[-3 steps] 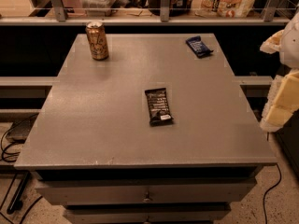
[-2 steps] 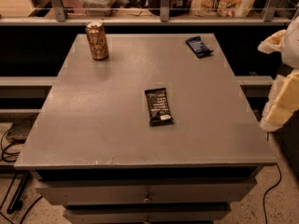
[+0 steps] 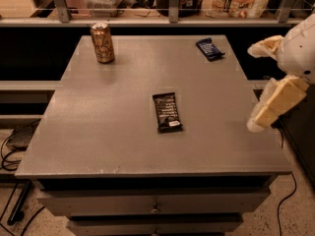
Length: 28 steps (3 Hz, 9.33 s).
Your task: Pick orange can
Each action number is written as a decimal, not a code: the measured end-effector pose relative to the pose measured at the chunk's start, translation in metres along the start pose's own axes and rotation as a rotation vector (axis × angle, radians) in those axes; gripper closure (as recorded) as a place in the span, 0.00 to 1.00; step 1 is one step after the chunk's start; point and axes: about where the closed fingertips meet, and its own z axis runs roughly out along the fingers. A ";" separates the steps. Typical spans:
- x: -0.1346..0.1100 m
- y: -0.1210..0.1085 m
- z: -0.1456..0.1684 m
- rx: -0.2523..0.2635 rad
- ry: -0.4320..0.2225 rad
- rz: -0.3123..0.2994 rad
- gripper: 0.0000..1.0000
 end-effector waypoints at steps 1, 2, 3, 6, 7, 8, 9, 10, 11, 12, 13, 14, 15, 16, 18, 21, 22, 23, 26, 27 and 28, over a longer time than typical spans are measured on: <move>-0.034 -0.019 0.017 0.044 -0.125 -0.008 0.00; -0.034 -0.019 0.017 0.044 -0.125 -0.008 0.00; -0.038 -0.021 0.022 0.038 -0.140 -0.013 0.00; -0.104 -0.061 0.094 0.058 -0.300 0.028 0.00; -0.126 -0.072 0.117 0.049 -0.320 0.038 0.00; -0.178 -0.099 0.160 0.035 -0.398 0.098 0.00; -0.178 -0.099 0.160 0.035 -0.398 0.098 0.00; -0.187 -0.102 0.164 0.030 -0.413 0.069 0.00; -0.201 -0.110 0.173 0.030 -0.461 0.043 0.00; -0.216 -0.120 0.189 0.046 -0.501 0.031 0.00; -0.224 -0.134 0.208 0.071 -0.524 0.050 0.00; -0.226 -0.150 0.224 0.096 -0.553 0.083 0.00; -0.234 -0.167 0.242 0.105 -0.586 0.106 0.00; -0.247 -0.178 0.261 0.088 -0.619 0.121 0.00; -0.256 -0.179 0.271 0.074 -0.622 0.110 0.00; -0.285 -0.204 0.309 0.099 -0.704 0.130 0.00; -0.299 -0.217 0.318 0.110 -0.753 0.136 0.00; -0.317 -0.227 0.328 0.097 -0.789 0.128 0.17; -0.353 -0.230 0.287 0.103 -0.870 0.041 0.85; -0.371 -0.226 0.225 0.112 -0.903 -0.078 1.00; -0.384 -0.216 0.156 0.123 -0.885 -0.221 1.00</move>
Offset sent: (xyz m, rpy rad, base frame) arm 0.0156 0.0259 0.0028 0.0900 -0.0344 0.0218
